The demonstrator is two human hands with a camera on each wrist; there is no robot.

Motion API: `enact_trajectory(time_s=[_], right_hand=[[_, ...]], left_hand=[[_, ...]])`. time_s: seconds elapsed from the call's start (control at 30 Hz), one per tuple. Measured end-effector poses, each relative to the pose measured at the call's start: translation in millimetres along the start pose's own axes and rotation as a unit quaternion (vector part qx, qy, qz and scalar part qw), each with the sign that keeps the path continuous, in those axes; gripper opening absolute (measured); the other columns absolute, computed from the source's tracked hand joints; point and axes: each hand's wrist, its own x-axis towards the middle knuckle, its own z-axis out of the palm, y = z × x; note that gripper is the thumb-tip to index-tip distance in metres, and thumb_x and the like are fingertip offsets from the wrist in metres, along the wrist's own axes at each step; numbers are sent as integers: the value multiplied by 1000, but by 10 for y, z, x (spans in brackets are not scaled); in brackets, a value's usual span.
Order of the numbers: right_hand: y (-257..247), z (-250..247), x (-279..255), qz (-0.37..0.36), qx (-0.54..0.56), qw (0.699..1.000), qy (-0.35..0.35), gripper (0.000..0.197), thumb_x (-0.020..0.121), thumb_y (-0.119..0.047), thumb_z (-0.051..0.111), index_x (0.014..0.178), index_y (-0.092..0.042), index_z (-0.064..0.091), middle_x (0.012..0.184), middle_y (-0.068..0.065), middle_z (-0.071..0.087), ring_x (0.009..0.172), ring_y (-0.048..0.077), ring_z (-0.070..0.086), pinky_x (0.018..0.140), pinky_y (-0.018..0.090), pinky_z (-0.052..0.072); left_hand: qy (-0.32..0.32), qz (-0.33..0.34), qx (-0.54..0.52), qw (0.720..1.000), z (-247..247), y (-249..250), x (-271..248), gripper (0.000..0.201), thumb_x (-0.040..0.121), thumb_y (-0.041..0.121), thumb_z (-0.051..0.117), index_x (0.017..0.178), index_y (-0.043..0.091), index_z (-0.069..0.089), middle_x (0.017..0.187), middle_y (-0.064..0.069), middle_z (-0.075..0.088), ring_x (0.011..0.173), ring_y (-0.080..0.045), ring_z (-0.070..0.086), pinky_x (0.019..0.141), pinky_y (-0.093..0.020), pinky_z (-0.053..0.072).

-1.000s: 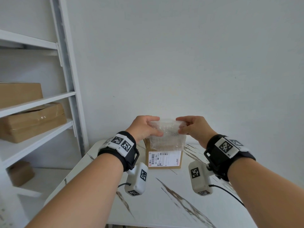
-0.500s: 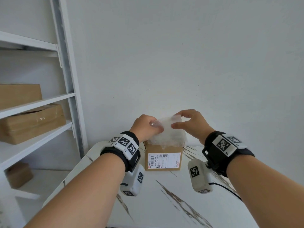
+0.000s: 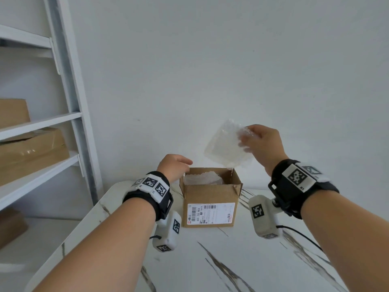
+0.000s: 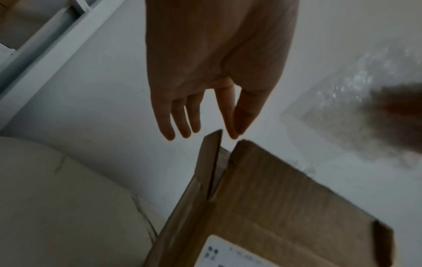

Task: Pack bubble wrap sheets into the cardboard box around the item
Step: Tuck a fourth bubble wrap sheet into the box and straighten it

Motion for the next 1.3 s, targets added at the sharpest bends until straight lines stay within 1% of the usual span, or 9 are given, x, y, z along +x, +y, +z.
enact_trajectory(time_s=[0.13,0.27,0.5,0.7,0.87,0.97,1.07,1.2,1.3], right_hand=[[-37,118,86,0,8,999,-43,24,86,5,56,82,-14,70,81,6,69,74,21,65,76,37,56],[-48,210,142,45,34,994,-92,20,89,2,53,92,-9,69,83,7,66,73,19,63,76,33,56],[111,361,34,154,58,966,-199,18,88,7,55,97,-3,66,81,10,66,66,18,63,52,21,50],[203,312,-37,171,91,963,-185,13,88,2,55,92,-5,65,76,5,64,65,19,60,54,25,48],[188,201,-14,218,243,940,-102,19,91,1,46,79,-7,58,69,3,57,54,15,57,53,22,48],[207,293,-60,189,122,961,-159,17,88,-2,53,77,-8,64,72,6,61,60,19,60,54,26,49],[216,468,-162,101,-116,963,-222,13,84,-4,60,82,-10,71,77,6,67,69,20,62,67,32,53],[158,613,-278,11,-345,894,-286,22,78,5,41,62,-7,51,58,3,45,60,19,43,50,20,33],[211,638,-257,14,-398,861,-315,22,81,5,39,81,5,61,72,23,56,67,19,45,57,23,35]], left_hand=[[-55,-9,73,996,119,-112,94,51,81,9,66,130,22,58,137,-6,50,119,-20,53,86,-22,44],[-70,32,149,986,170,-169,95,23,79,25,71,98,27,60,108,0,57,78,-12,53,60,-21,42],[-56,63,138,987,202,-331,-34,43,62,20,78,100,14,60,104,-3,63,92,-24,64,78,-45,58],[-67,76,124,987,164,-291,-222,53,70,9,76,109,22,42,95,4,57,85,-19,58,70,-30,50],[-97,72,183,976,165,-281,-249,24,79,14,65,94,33,64,94,9,59,85,-11,58,75,-27,51],[-125,37,170,977,171,-259,-262,14,83,17,62,88,25,71,84,11,58,79,-8,55,73,-21,45],[-128,18,136,982,175,-237,-257,22,86,15,49,97,12,68,91,-5,69,90,-22,66,79,-32,54],[-100,-12,129,986,181,-243,-231,26,95,4,41,106,-2,64,75,-6,56,74,-24,57,57,-24,46],[-100,-57,86,990,156,-280,-219,28,93,8,52,115,-5,61,84,-7,56,74,-21,55,67,-32,51]])
